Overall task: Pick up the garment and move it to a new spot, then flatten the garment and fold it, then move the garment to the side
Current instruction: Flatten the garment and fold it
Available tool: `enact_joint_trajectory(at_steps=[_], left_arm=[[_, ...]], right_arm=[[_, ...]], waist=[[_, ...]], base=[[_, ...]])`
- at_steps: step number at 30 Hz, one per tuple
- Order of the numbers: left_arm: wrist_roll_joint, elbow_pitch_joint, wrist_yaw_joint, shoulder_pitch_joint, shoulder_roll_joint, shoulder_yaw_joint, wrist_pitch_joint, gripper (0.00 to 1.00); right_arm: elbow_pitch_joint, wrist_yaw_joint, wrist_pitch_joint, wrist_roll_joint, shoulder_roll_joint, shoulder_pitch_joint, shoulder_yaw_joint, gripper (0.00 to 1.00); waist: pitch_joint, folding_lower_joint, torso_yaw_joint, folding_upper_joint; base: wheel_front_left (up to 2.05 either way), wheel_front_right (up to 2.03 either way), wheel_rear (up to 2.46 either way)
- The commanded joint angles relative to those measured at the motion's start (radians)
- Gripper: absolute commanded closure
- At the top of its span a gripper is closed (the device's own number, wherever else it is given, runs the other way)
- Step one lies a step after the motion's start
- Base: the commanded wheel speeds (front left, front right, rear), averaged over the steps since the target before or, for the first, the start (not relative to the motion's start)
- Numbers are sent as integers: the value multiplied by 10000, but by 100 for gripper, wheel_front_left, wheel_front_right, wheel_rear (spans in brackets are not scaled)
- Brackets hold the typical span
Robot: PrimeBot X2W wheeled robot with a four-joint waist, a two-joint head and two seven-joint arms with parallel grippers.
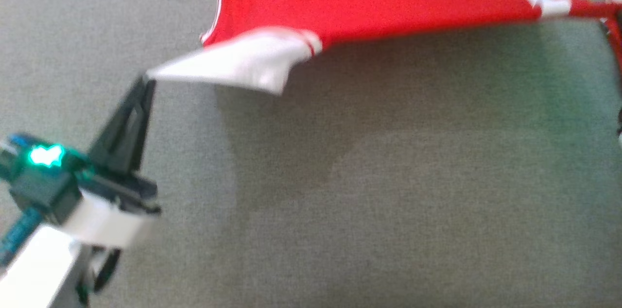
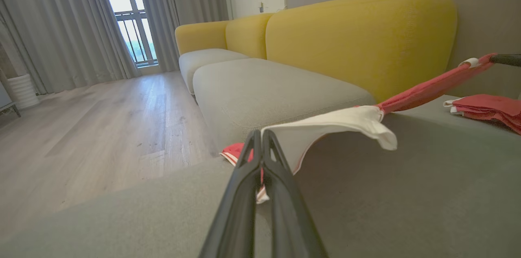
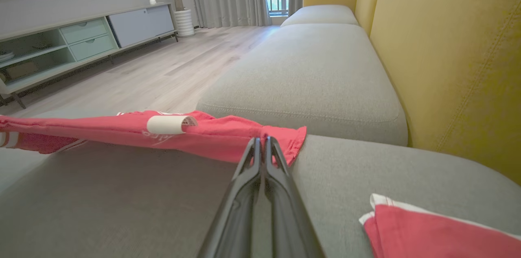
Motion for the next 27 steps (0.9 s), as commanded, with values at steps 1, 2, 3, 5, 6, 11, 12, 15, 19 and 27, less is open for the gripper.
enact_joint_trajectory(at_steps=[1, 2, 3, 5, 6, 11, 12, 15, 19, 27], left_arm=[[-100, -450, 168, 105, 451, 424, 43, 100], [-208, -570, 226, 410, 415, 358, 83, 100], [-278, -637, 293, 685, 404, 314, 93, 100], [-396, -724, 359, 1204, 403, 182, 120, 100], [-457, -777, 390, 1439, 389, 120, 124, 100], [-807, -1038, 578, 2353, 345, -69, 260, 100], [-872, -1102, 594, 2510, 351, -125, 326, 100], [-1044, -1364, 611, 2946, 451, -290, 573, 100], [-1178, -1825, 705, 3319, 791, -245, 840, 100], [-1144, -2547, 801, 2639, 877, -114, 1351, 100]], right_arm=[[-248, -9, -62, 70, -462, 534, -122, 100], [-307, -9, -62, 54, -483, 790, -150, 100], [-366, -9, -62, 37, -496, 1041, -190, 100], [-505, -9, -62, 14, -468, 1533, -300, 100], [-587, -9, -62, -6, -454, 1778, -343, 100], [-956, -9, -62, -43, -386, 2943, -624, 100], [-1034, -9, -62, -74, -406, 3148, -689, 100], [-1270, -9, -62, -160, -484, 3707, -958, 100], [-1545, -9, -62, -282, -550, 4430, -1366, 100], [-1734, -9, -62, -364, -254, 4870, -1862, 100]], waist=[[-264, 3, -35, -1], [-356, 3, -27, -1], [-453, 3, -23, -1], [-628, 3, -37, -1], [-694, 3, -47, -1], [-1030, 3, -61, -1], [-1098, 3, -62, -1], [-1263, 3, -65, -1], [-1362, 3, -45, -1], [-985, 3, 62, -1]], base=[[0, 0, 0], [0, 0, 0], [0, 0, 0], [0, 0, 0], [0, 0, 0], [0, 0, 0], [0, 0, 0], [0, 0, 0], [0, 0, 0], [0, 0, 0]])
